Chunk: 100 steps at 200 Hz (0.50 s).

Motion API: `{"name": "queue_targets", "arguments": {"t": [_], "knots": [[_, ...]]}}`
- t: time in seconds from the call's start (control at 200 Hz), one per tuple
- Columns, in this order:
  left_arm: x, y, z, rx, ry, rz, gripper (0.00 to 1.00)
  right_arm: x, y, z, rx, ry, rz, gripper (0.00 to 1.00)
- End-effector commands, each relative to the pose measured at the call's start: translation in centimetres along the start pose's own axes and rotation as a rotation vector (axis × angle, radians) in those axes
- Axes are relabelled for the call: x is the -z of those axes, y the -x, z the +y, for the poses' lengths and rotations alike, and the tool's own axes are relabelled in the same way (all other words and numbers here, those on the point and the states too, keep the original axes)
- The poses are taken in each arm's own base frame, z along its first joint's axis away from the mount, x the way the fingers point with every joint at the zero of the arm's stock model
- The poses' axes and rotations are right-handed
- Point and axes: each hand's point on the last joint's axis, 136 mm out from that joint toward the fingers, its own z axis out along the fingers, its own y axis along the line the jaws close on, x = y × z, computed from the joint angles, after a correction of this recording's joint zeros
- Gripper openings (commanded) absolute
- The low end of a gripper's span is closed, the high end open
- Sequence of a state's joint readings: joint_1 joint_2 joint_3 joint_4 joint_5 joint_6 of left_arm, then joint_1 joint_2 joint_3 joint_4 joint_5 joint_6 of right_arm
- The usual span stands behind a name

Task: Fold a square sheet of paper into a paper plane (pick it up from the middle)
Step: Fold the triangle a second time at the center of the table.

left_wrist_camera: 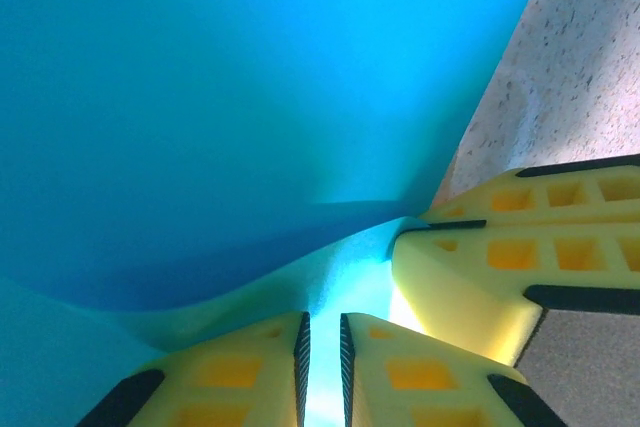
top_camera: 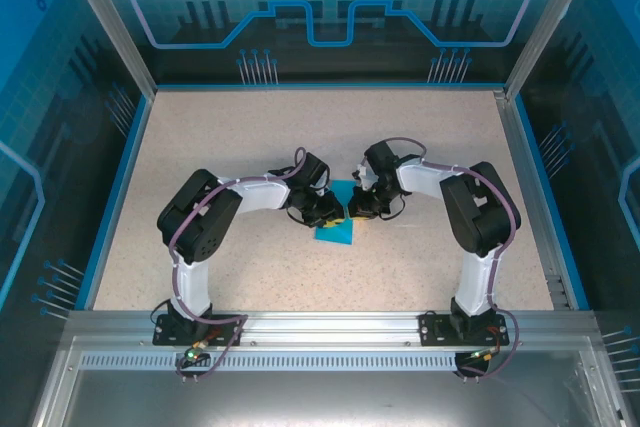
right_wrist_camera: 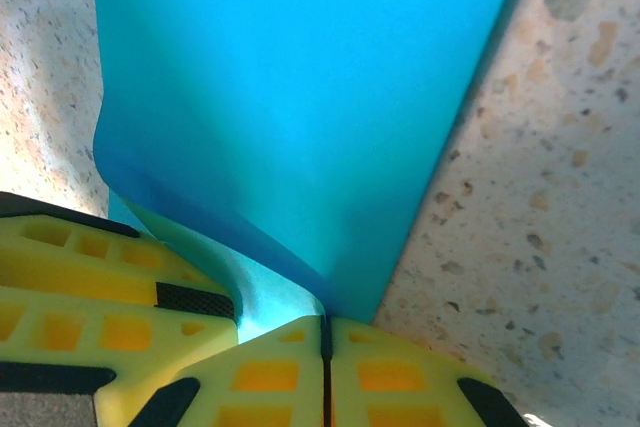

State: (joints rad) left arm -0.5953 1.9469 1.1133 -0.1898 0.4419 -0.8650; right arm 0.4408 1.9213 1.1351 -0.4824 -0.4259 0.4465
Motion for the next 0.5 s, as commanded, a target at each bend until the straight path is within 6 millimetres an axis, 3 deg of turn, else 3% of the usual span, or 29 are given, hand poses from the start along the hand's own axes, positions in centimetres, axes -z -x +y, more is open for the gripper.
{"name": "queue_targets", "arguments": {"t": [0.0,0.335,0.495], "knots": [[-0.5,-0.6,2.0,0.036,0.056,0.026,0.19,-0.6,-0.1,0.0,0.011,-0.027,0.016,0.08],[-0.8,-0.9,3.3,0.067,0.099,0.032,0.16,2.2,0.5,1.2,0.016,-0.033,-0.066,0.2],[-0.8,-0.9,3.6,0.072,0.11,0.03,0.16,3.5,-0.3,1.4,0.017,-0.042,-0.089,0.19]]}}
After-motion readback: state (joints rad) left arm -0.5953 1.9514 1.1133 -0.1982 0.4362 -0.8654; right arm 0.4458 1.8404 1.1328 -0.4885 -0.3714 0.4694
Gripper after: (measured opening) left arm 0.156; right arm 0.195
